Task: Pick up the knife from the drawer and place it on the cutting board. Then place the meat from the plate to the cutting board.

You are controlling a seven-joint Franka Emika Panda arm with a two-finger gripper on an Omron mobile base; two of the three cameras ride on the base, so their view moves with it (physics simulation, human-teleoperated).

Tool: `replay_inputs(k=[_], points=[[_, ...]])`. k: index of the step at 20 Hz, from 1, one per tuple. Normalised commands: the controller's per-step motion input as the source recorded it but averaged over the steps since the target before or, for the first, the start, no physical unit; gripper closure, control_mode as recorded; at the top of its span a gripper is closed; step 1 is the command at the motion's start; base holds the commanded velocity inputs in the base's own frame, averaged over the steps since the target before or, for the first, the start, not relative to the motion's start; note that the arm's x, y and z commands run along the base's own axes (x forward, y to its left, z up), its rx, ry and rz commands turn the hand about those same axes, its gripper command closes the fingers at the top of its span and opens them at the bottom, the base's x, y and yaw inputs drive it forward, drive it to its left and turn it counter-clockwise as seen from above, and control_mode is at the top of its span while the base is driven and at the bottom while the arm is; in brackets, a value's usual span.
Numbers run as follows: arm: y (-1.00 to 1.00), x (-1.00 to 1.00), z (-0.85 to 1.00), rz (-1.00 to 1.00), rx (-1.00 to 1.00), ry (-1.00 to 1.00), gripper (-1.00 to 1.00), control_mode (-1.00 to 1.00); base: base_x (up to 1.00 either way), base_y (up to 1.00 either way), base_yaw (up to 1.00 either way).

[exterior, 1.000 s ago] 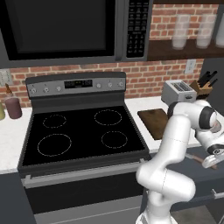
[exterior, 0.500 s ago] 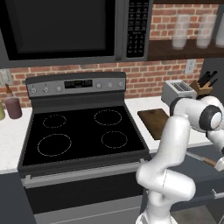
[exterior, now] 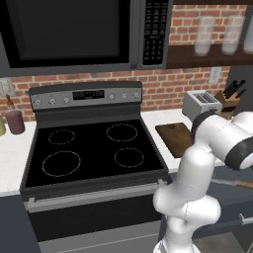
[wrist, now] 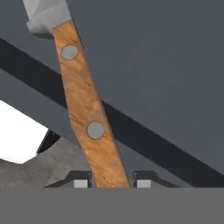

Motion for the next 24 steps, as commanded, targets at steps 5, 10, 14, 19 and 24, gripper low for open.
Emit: replay_inputs(k=[5, 10, 14, 19, 24], points=[[0.21, -0.71, 0.97, 0.10, 0.03, 0.01, 1.00, -1.00, 0.00, 0.00, 0.00], [0.09, -0.10, 1.00, 0.00, 0.21, 0.00, 1.00, -1.00, 0.00, 0.00, 0.00], [0.11, 0.02, 1.00, -0.04, 0.11, 0.00, 1.00, -1.00, 0.00, 0.00, 0.00], [0.31, 0.44, 0.96, -0.21, 0.01, 0.01, 1.00, -1.00, 0.00, 0.00, 0.00], [0.83, 0.98, 0.18, -0.35, 0.00, 0.02, 1.00, -1.00, 0.00, 0.00, 0.00]])
